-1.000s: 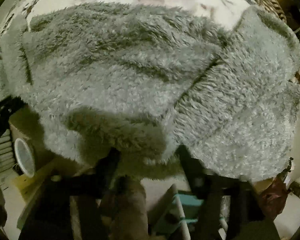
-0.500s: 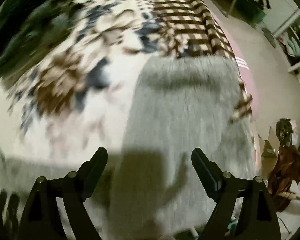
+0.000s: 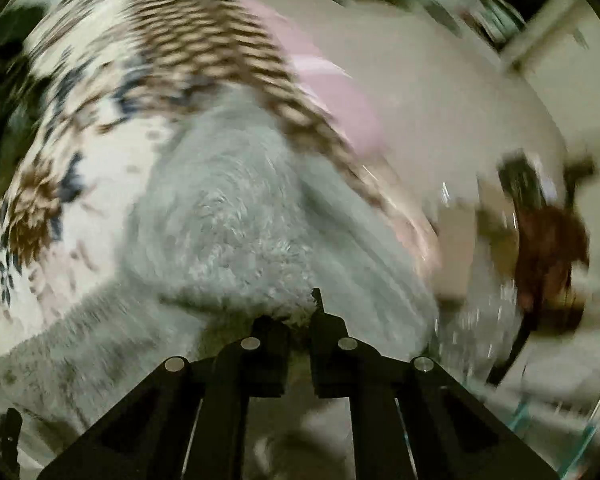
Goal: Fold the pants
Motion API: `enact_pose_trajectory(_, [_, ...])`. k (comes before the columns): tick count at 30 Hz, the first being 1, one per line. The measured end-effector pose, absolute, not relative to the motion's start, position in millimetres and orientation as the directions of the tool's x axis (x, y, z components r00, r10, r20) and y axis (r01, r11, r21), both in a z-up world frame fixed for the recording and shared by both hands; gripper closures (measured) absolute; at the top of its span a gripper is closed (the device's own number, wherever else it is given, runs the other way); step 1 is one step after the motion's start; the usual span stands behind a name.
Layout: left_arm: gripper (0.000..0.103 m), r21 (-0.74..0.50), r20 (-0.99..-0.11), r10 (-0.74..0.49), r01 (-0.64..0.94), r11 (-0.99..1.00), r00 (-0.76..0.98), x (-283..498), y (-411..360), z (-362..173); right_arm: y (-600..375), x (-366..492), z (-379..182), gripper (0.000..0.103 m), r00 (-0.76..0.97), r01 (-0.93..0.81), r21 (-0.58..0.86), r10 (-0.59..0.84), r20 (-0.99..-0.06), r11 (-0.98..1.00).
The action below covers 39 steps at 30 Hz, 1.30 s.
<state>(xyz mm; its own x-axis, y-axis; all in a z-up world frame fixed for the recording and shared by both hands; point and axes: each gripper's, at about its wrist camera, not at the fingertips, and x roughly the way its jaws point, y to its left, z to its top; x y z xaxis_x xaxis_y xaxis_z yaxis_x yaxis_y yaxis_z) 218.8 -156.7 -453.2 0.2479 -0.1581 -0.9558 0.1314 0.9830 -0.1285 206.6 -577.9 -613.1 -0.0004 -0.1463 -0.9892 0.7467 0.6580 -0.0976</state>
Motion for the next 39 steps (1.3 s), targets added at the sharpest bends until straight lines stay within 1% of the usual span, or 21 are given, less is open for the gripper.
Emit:
enact_pose_trajectory(2, [0.031,-0.134,-0.957,-0.163,0.133,0.982,0.238,213.4,-161.1,-456.1,-584.9,178.3,-636.4,0.090,-0.058,0.805,-0.081,-0.059,-0.997,0.588])
enact_pose_trajectory(3, [0.031,-0.138,-0.961,-0.166,0.135,0.981,0.223,211.2,-164.5,-459.6,-586.8,169.3,-644.7,0.083,-0.070,0.821,-0.068,-0.018,-0.997,0.567])
enact_pose_trajectory(4, [0.031,-0.144,-0.962,-0.171,0.135,0.980,0.212,209.4,-166.8,-462.7,-587.8,160.0,-652.3,0.066,-0.082,0.834,-0.059,0.018,-0.996,0.549])
enact_pose_trajectory(6, [0.031,-0.145,-0.964,-0.172,0.142,0.979,0.204,207.0,-169.1,-466.3,-585.9,156.3,-657.4,0.052,-0.082,0.844,-0.042,0.051,-0.995,0.534])
enact_pose_trajectory(7, [0.031,-0.143,-0.964,-0.172,0.149,0.979,0.204,205.9,-170.0,-467.5,-583.3,158.6,-652.7,0.052,-0.072,0.835,-0.044,0.030,-0.997,0.549])
enact_pose_trajectory(11, [0.031,-0.124,-0.963,-0.161,0.175,0.977,0.216,206.8,-178.3,-474.2,-559.0,181.2,-611.9,0.051,-0.014,0.697,-0.147,-0.191,-0.982,0.702])
enact_pose_trajectory(12, [0.031,-0.117,-0.963,-0.157,0.185,0.976,0.218,208.7,-183.3,-477.6,-549.6,192.4,-606.9,0.047,0.005,0.633,-0.174,-0.229,-0.973,0.754])
enact_pose_trajectory(14, [0.031,-0.104,-0.963,-0.152,0.213,0.971,0.223,212.6,-197.8,-485.9,-531.0,217.8,-620.0,0.031,-0.018,0.473,-0.227,-0.248,-0.968,0.851])
enact_pose_trajectory(15, [0.031,-0.099,-0.964,-0.151,0.230,0.968,0.220,214.6,-205.8,-490.2,-527.6,223.2,-629.2,0.028,-0.040,0.423,-0.244,-0.251,-0.967,0.873])
enact_pose_trajectory(17, [0.031,-0.099,-0.964,-0.156,0.256,0.962,0.215,218.7,-220.2,-496.0,-522.9,229.7,-646.1,0.032,-0.066,0.360,-0.267,-0.261,-0.963,0.894])
enact_pose_trajectory(18, [0.031,-0.106,-0.963,-0.166,0.271,0.957,0.210,220.4,-229.0,-497.9,-524.6,229.3,-647.4,0.059,-0.070,0.367,-0.287,-0.281,-0.957,0.885])
enact_pose_trajectory(19, [0.031,-0.114,-0.962,-0.176,0.280,0.953,0.209,220.7,-234.3,-497.5,-528.8,225.8,-643.5,0.093,-0.067,0.393,-0.291,-0.289,-0.955,0.872])
enact_pose_trajectory(20, [0.031,-0.120,-0.960,-0.185,0.284,0.951,0.211,220.6,-237.6,-496.0,-537.7,217.9,-632.9,0.098,-0.051,0.453,-0.282,-0.291,-0.955,0.846])
enact_pose_trajectory(24, [0.031,-0.157,-0.952,-0.222,0.288,0.945,0.211,213.8,-243.3,-488.9,-598.3,153.8,-588.3,0.098,-0.051,0.746,-0.218,-0.272,-0.961,0.630])
enact_pose_trajectory(26, [0.031,-0.171,-0.954,-0.229,0.275,0.946,0.196,211.1,-242.8,-490.8,-623.7,124.4,-589.0,0.098,-0.094,0.807,-0.210,-0.231,-0.968,0.551])
enact_pose_trajectory(27, [0.031,-0.181,-0.957,-0.231,0.261,0.948,0.175,209.0,-240.9,-493.5,-639.5,122.4,-599.4,0.092,-0.128,0.817,-0.203,-0.174,-0.977,0.539])
enact_pose_trajectory(28, [0.031,-0.189,-0.958,-0.234,0.252,0.949,0.164,207.2,-240.4,-494.4,-641.2,113.6,-602.6,0.076,-0.135,0.833,-0.177,-0.117,-0.984,0.525])
enact_pose_trajectory(29, [0.031,-0.197,-0.959,-0.238,0.242,0.950,0.155,205.0,-237.7,-494.7,-638.4,106.2,-603.7,0.067,-0.109,0.851,-0.128,-0.068,-0.992,0.509])
enact_pose_trajectory(30, [0.031,-0.196,-0.959,-0.237,0.241,0.950,0.153,202.7,-237.2,-493.6,-633.9,102.3,-602.0,0.058,-0.078,0.856,-0.088,-0.040,-0.996,0.510])
enact_pose_trajectory(33, [0.031,-0.187,-0.959,-0.230,0.237,0.953,0.167,196.3,-224.6,-484.0,-592.0,108.5,-587.0,0.056,-0.018,0.818,-0.013,0.003,-1.000,0.575])
enact_pose_trajectory(39, [0.031,-0.161,-0.963,-0.187,0.146,0.976,0.194,200.4,-144.3,-467.0,-456.1,155.1,-591.2,0.054,0.038,0.702,0.177,0.212,-0.976,0.690])
